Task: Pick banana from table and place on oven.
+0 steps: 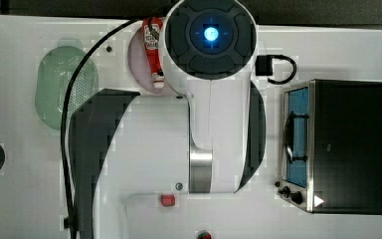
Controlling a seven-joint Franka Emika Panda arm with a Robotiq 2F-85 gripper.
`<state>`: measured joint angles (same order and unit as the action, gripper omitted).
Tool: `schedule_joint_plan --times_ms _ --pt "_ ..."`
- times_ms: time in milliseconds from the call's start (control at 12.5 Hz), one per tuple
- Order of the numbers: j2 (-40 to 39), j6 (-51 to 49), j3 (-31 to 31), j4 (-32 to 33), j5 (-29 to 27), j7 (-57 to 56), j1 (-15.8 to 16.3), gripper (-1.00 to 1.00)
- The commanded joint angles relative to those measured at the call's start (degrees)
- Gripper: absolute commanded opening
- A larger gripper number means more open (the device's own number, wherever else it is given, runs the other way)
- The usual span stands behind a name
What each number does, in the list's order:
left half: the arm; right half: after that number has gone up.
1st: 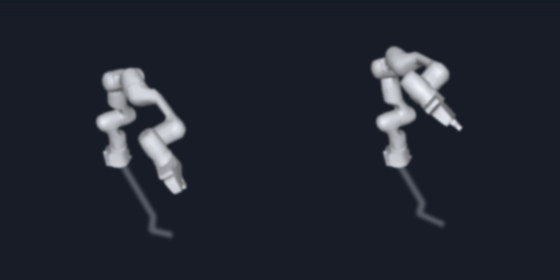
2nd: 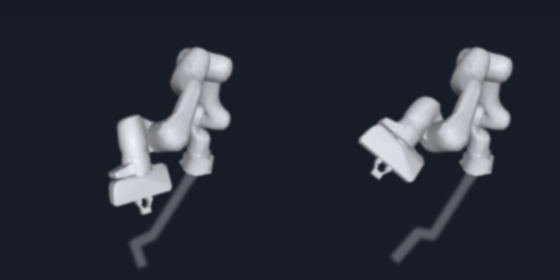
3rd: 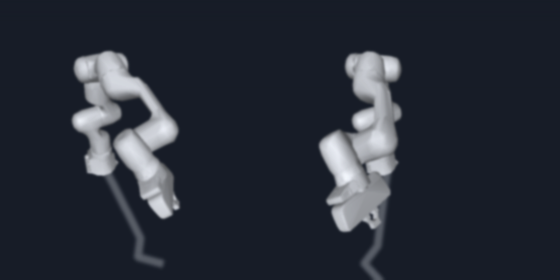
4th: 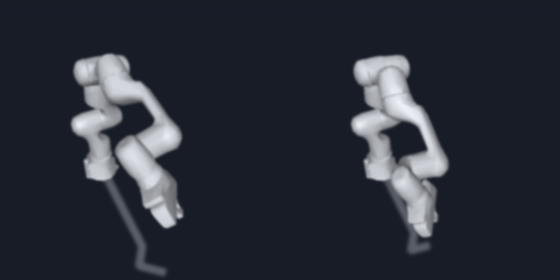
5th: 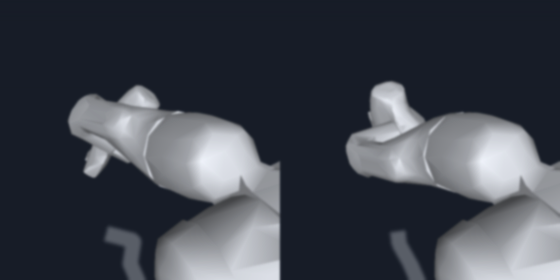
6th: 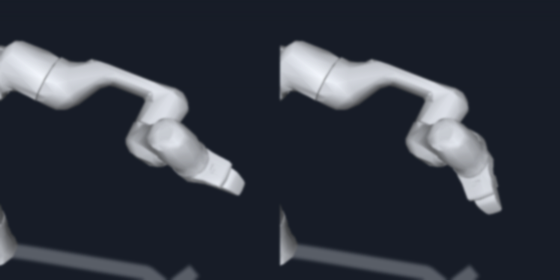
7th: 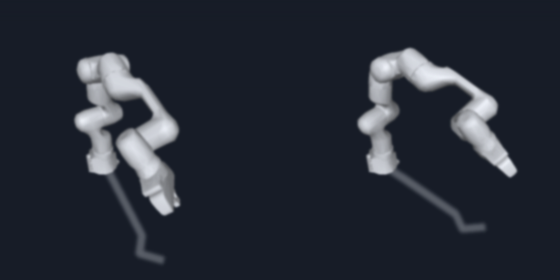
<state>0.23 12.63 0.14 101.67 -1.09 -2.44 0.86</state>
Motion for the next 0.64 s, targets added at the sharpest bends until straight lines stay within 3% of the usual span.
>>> schedule_joint_plan --times_ms 80,240,640 --pt "32.97 -14.42 1.95 18.84 0.79 7.21 -1.47 0.59" --pt "32.95 -14.43 1.95 18.89 0.79 7.21 -1.47 1.0" --pt "30.1 -12.92 1.87 20.56 0.79 7.21 -1.46 1.0"
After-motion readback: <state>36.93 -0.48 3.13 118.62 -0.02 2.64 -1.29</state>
